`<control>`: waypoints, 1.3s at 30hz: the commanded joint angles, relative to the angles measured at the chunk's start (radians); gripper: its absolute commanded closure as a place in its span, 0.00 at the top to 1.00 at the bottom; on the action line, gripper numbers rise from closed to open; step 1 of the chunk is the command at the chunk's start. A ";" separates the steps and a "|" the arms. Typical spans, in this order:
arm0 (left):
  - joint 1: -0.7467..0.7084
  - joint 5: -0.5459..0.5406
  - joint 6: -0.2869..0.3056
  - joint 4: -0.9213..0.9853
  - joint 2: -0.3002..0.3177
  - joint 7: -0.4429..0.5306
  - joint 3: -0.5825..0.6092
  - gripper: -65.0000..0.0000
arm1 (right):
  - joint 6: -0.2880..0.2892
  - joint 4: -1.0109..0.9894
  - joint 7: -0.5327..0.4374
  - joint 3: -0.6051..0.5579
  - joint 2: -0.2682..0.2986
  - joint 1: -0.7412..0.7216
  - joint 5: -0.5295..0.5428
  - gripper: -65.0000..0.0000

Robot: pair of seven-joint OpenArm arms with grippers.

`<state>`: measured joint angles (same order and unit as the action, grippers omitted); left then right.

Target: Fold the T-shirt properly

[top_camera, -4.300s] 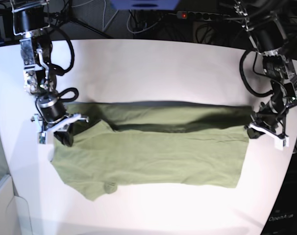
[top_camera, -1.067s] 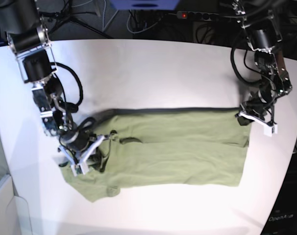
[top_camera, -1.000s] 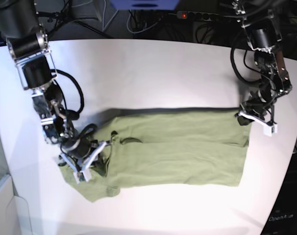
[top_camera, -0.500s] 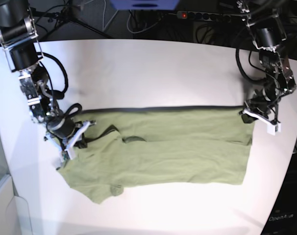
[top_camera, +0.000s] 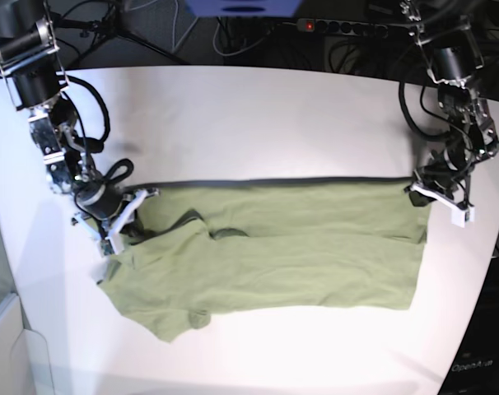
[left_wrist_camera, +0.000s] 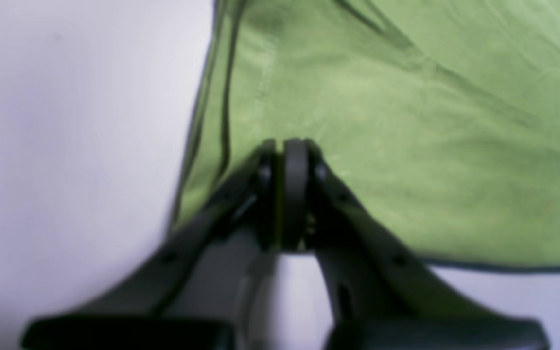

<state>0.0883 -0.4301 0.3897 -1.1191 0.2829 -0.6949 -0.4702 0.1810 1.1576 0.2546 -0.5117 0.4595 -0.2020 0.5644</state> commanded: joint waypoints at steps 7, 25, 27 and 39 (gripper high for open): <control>0.003 0.014 -0.008 -0.008 0.019 -0.012 -0.003 0.04 | -0.005 0.012 -0.018 0.003 -0.032 -0.096 0.006 0.00; -0.046 0.014 -0.008 -0.008 0.048 -0.010 -0.003 0.04 | 0.067 -0.064 -0.001 0.012 -0.158 -0.195 -0.297 0.00; -0.046 0.014 -0.008 -0.006 0.051 -0.009 -0.003 0.04 | 0.067 0.020 0.021 0.048 -0.113 -0.152 -0.298 0.00; -0.048 0.014 -0.008 -0.008 0.054 -0.007 -0.003 0.04 | 0.067 0.186 0.058 0.250 -0.061 0.045 -0.300 0.00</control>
<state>0.0414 -0.4492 0.3969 -1.1221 0.3191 -0.6704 -0.4721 0.2527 1.3293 0.3340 -0.2707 0.3851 -0.1360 0.2611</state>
